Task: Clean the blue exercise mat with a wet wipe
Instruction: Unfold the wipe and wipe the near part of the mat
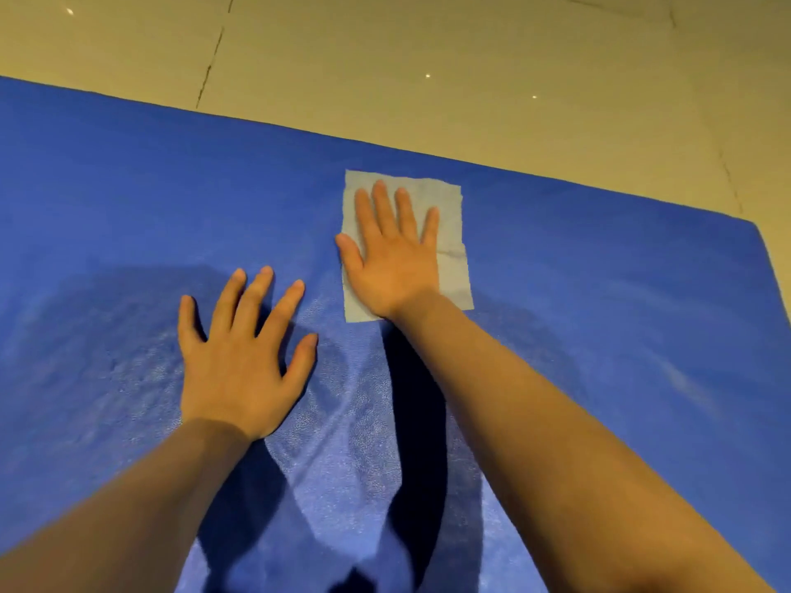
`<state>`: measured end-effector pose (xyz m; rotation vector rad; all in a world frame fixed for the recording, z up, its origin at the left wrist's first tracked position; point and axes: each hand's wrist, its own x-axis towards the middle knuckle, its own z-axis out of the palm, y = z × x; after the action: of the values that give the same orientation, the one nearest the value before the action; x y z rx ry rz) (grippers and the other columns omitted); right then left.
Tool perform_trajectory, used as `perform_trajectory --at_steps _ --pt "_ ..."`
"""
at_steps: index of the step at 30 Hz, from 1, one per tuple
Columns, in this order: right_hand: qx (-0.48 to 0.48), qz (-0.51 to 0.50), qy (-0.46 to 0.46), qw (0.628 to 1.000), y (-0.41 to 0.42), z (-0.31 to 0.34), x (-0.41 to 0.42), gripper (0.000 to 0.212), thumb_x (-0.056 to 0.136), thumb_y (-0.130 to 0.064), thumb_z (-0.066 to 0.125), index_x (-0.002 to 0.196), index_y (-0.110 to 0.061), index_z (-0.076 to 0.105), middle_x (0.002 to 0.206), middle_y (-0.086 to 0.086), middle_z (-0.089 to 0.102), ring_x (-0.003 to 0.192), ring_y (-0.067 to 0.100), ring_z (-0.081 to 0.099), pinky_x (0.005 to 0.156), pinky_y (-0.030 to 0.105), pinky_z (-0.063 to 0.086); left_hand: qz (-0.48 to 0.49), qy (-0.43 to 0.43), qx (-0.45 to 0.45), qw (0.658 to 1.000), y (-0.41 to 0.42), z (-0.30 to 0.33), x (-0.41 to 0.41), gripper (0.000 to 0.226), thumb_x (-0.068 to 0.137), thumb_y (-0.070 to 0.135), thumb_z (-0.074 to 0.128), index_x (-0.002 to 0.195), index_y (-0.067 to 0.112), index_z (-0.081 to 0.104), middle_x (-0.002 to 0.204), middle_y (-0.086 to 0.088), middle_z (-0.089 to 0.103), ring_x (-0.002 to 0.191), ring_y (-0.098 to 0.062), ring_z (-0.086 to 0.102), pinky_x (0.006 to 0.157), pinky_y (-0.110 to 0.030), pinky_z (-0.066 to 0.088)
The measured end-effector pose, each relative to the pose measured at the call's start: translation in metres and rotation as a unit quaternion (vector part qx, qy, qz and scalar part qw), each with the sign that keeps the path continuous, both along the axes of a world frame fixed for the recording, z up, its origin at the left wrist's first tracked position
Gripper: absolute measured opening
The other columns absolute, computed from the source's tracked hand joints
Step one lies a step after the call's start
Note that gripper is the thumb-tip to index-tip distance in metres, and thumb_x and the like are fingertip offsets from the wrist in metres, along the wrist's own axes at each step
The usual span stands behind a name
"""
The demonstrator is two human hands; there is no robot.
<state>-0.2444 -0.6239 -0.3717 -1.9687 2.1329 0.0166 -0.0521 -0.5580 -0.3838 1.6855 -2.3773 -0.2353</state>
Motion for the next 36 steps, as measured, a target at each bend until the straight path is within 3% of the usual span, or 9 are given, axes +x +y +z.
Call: perform_trajectory --at_steps 3,9,15,18,23,27,30,33,36 --pt "-0.007 0.093 -0.012 0.996 0.007 0.004 -0.082 0.066 0.095 -0.060 0.017 0.156 -0.033 0.011 0.164 -0.010 0.002 0.151 0.013 -0.001 0.120 0.043 -0.009 0.003 -0.003 -0.004 1.000 0.001 0.001 -0.001 0.061 0.093 0.051 0.034 0.143 0.020 0.052 0.151 -0.014 0.044 0.143 -0.035 0.031 0.111 -0.067 0.013" --pt "0.007 -0.316 0.024 0.949 0.065 0.011 -0.259 0.067 0.098 -0.059 0.018 0.158 -0.028 0.009 0.165 -0.003 0.003 0.151 0.014 0.000 0.119 0.054 0.001 -0.002 -0.013 -0.015 1.000 0.001 0.001 -0.001 0.062 0.093 0.051 0.034 0.143 0.019 0.052 0.149 -0.016 0.046 0.141 -0.037 0.033 0.111 -0.067 0.013" --pt "-0.015 -0.491 -0.005 0.871 0.003 0.006 -0.199 0.063 0.104 -0.048 0.018 0.158 -0.016 0.007 0.165 0.006 0.001 0.151 0.028 -0.001 0.117 0.058 -0.001 0.002 -0.018 -0.023 1.000 0.000 0.002 -0.003 0.062 0.092 0.050 0.034 0.140 0.017 0.054 0.147 -0.017 0.047 0.140 -0.039 0.036 0.110 -0.066 0.013" --pt "0.008 -0.419 0.013 0.908 -0.041 0.004 -0.140 0.065 0.104 -0.050 0.016 0.158 -0.015 0.006 0.165 0.007 0.001 0.151 0.031 -0.003 0.118 0.058 -0.002 0.000 -0.025 -0.020 0.999 -0.001 0.003 -0.004 0.062 0.091 0.049 0.036 0.140 0.016 0.055 0.147 -0.018 0.047 0.140 -0.038 0.035 0.110 -0.067 0.015" --pt "-0.021 -0.110 -0.002 0.994 -0.054 0.001 -0.001 0.067 0.103 -0.054 0.018 0.157 -0.019 0.003 0.165 0.003 -0.005 0.150 0.031 -0.011 0.117 0.057 -0.010 -0.002 -0.029 -0.030 0.999 -0.001 0.002 -0.004 0.061 0.091 0.047 0.037 0.139 0.015 0.056 0.147 -0.017 0.047 0.140 -0.039 0.035 0.110 -0.066 0.015" --pt "-0.024 0.152 -0.023 0.988 -0.031 -0.003 0.002 0.062 0.101 -0.058 0.025 0.156 -0.032 0.014 0.165 -0.007 0.004 0.152 0.018 -0.001 0.120 0.048 -0.008 -0.001 -0.025 -0.035 0.999 0.000 0.002 -0.004 0.061 0.091 0.047 0.037 0.139 0.015 0.056 0.146 -0.018 0.048 0.139 -0.039 0.037 0.109 -0.066 0.016" --pt "-0.109 0.033 -0.020 0.993 -0.021 -0.010 -0.072 0.060 0.098 -0.057 0.025 0.152 -0.032 0.032 0.161 -0.004 0.024 0.149 0.020 0.021 0.120 0.047 0.005 0.002 -0.019 -0.033 0.999 -0.001 0.002 -0.004 0.061 0.092 0.048 0.037 0.139 0.016 0.056 0.146 -0.017 0.048 0.139 -0.039 0.037 0.110 -0.066 0.016" --pt "-0.022 -0.145 0.017 0.989 -0.002 -0.004 -0.169 0.058 0.102 -0.054 0.022 0.156 -0.034 0.014 0.165 -0.004 0.006 0.152 0.020 0.005 0.119 0.049 0.000 -0.001 -0.014 -0.030 0.999 -0.001 0.001 -0.004 0.061 0.092 0.049 0.037 0.140 0.017 0.055 0.147 -0.016 0.047 0.140 -0.038 0.036 0.111 -0.064 0.014" --pt "-0.020 -0.306 0.006 0.952 0.038 0.005 -0.233 0.062 0.098 -0.056 0.021 0.153 -0.030 0.022 0.164 -0.003 0.011 0.149 0.022 0.009 0.118 0.057 0.004 0.004 -0.005 -0.028 1.000 -0.001 0.000 -0.003 0.062 0.091 0.049 0.036 0.140 0.017 0.055 0.147 -0.016 0.047 0.141 -0.038 0.035 0.111 -0.063 0.013"
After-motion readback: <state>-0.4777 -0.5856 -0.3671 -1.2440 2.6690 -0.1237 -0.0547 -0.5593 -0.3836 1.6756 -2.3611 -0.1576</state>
